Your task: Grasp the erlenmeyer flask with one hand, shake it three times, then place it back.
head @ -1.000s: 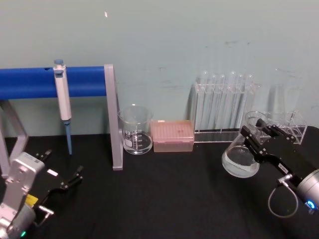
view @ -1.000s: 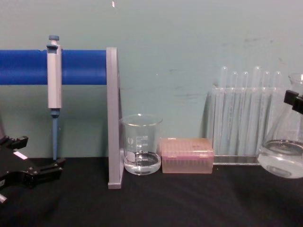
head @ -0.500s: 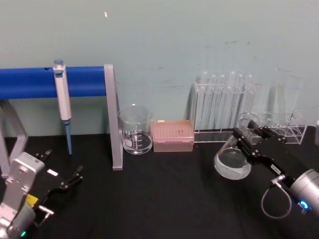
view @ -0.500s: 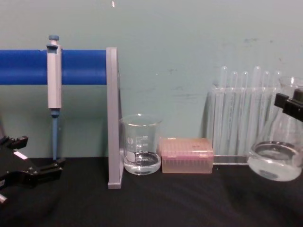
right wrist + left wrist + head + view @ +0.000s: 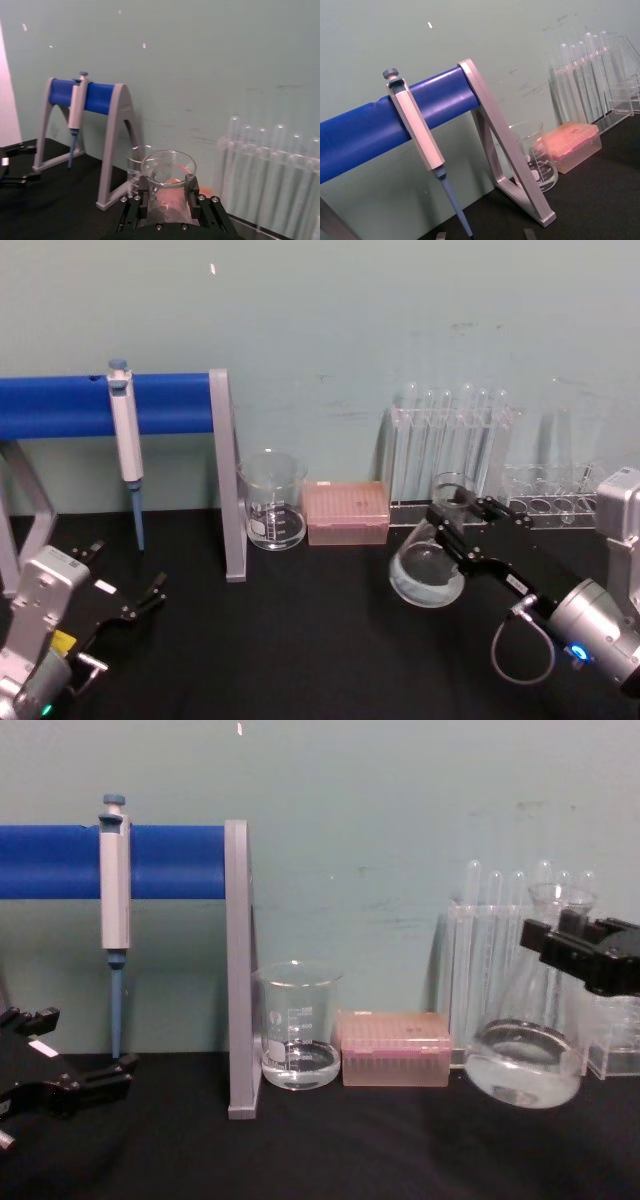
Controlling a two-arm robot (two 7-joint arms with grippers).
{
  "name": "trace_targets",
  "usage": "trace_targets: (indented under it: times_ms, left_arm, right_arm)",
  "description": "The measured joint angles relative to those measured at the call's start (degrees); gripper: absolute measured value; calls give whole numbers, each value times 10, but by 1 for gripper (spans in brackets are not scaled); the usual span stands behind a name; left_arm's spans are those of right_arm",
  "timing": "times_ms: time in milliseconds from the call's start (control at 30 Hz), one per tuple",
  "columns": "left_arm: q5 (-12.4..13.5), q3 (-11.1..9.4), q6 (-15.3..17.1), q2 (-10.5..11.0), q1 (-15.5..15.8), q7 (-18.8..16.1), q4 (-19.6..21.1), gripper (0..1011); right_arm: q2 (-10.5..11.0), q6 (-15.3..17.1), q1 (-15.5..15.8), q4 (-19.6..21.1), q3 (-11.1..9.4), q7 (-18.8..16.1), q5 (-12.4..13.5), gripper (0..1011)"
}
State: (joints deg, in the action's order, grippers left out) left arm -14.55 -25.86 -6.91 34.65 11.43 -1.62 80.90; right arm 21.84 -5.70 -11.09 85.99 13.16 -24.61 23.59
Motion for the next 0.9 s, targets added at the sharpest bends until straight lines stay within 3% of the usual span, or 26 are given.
trace_targets:
  times_ms: [900]
  left_arm:
    - [0,0,0,0,0,0,0,1001]
  right_arm:
    - [-3,6,-35,-7,83,-55,20,456]
